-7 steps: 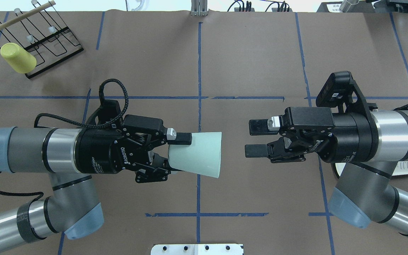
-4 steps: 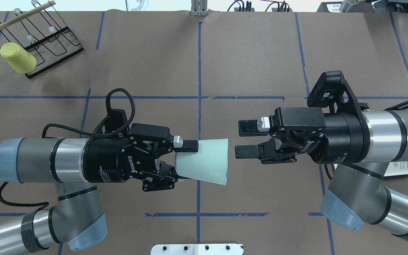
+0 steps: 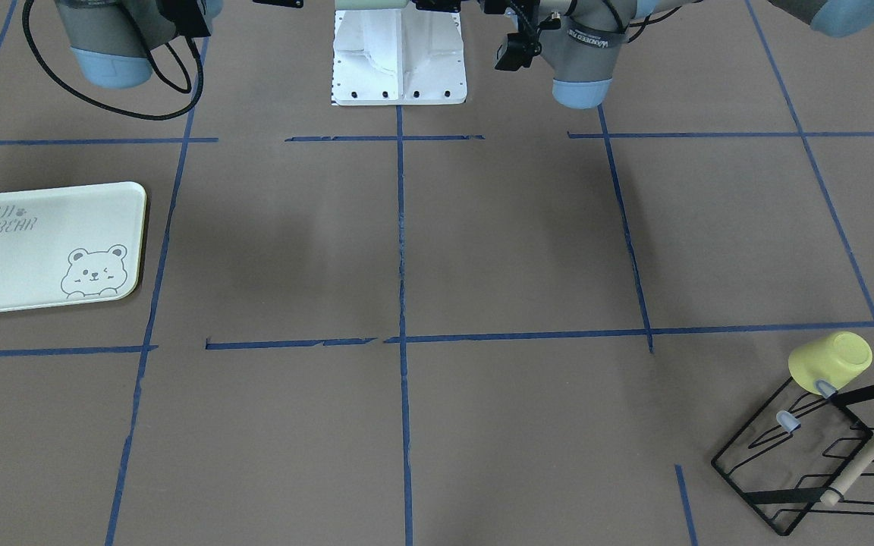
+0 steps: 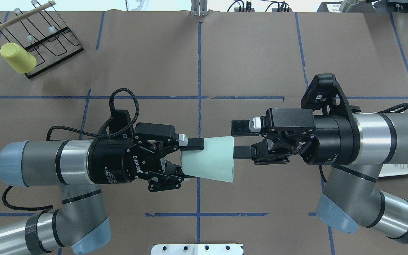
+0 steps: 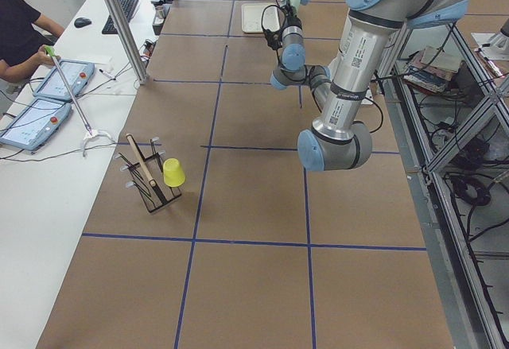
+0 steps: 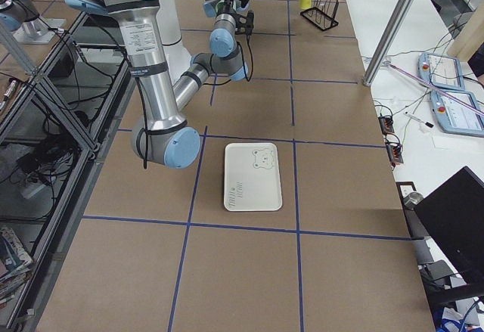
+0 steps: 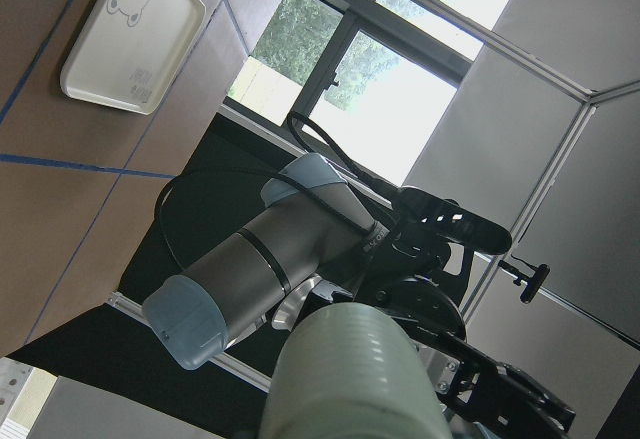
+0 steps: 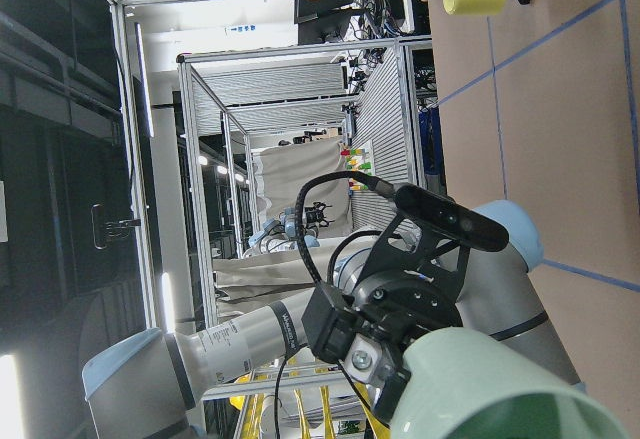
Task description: Left arm grabs green cup and hands to right arm on tray
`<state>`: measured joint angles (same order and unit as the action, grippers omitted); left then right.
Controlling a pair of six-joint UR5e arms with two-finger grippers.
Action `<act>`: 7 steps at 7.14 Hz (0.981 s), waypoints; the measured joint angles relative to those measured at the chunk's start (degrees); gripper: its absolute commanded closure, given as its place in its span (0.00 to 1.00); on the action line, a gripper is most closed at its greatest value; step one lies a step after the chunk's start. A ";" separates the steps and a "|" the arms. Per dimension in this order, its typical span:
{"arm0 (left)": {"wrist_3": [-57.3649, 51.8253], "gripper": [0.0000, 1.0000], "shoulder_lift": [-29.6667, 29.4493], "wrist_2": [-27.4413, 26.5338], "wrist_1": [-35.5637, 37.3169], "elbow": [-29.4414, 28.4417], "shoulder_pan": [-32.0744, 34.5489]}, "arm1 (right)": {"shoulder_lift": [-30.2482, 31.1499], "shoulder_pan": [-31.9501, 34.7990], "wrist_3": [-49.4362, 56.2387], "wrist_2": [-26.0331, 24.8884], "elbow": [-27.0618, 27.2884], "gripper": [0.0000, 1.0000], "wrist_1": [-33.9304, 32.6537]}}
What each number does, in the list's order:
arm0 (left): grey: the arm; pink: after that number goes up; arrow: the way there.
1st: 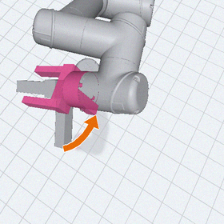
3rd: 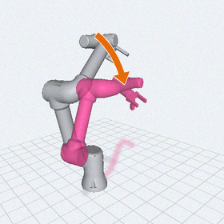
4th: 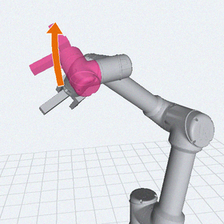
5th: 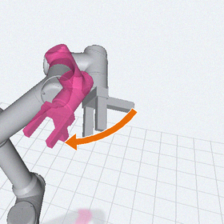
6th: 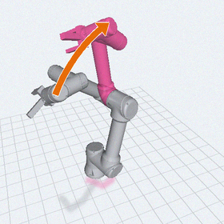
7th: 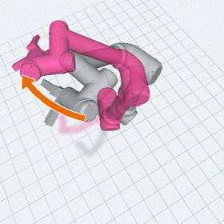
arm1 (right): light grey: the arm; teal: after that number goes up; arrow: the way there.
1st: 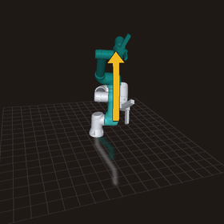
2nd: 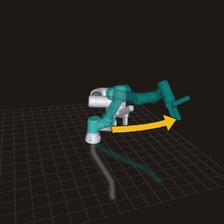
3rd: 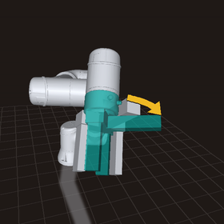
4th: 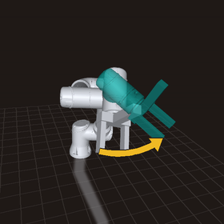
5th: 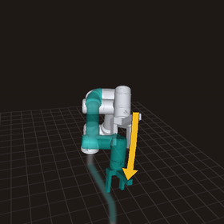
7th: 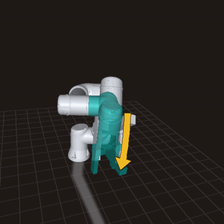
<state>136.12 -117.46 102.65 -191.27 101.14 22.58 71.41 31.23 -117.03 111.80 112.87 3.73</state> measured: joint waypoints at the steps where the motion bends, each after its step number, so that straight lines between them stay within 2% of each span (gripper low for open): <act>1: -0.03 0.92 -0.14 -0.72 0.06 -0.19 -0.30 | -0.20 -0.33 0.07 -0.45 -0.04 0.20 -0.02; 2: -0.08 0.91 -0.58 -1.08 0.12 -0.61 -0.46 | -0.37 -0.57 0.11 -0.76 -0.25 0.38 -0.04; 3: -0.12 0.84 -1.12 -1.23 0.16 -0.97 -0.56 | -0.41 -0.81 0.13 -1.03 -0.61 0.62 -0.02; 4: -0.14 0.60 -1.39 -1.29 0.18 -1.10 -0.56 | -0.41 -1.10 0.16 -1.22 -0.84 0.86 0.02; 5: -0.17 0.41 -1.45 -1.31 0.18 -1.11 -0.52 | -0.41 -1.33 0.22 -1.28 -0.96 1.00 0.06; 6: -0.21 0.28 -1.41 -1.31 0.16 -1.11 -0.48 | -0.40 -1.45 0.25 -1.31 -1.02 1.00 0.10; 7: -0.23 0.00 -1.37 -1.33 0.17 -1.01 -0.41 | -0.36 -1.53 0.24 -1.30 -1.06 1.00 0.10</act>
<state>135.89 -118.83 101.32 -191.10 100.14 22.17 71.05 29.70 -116.79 110.50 111.81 3.83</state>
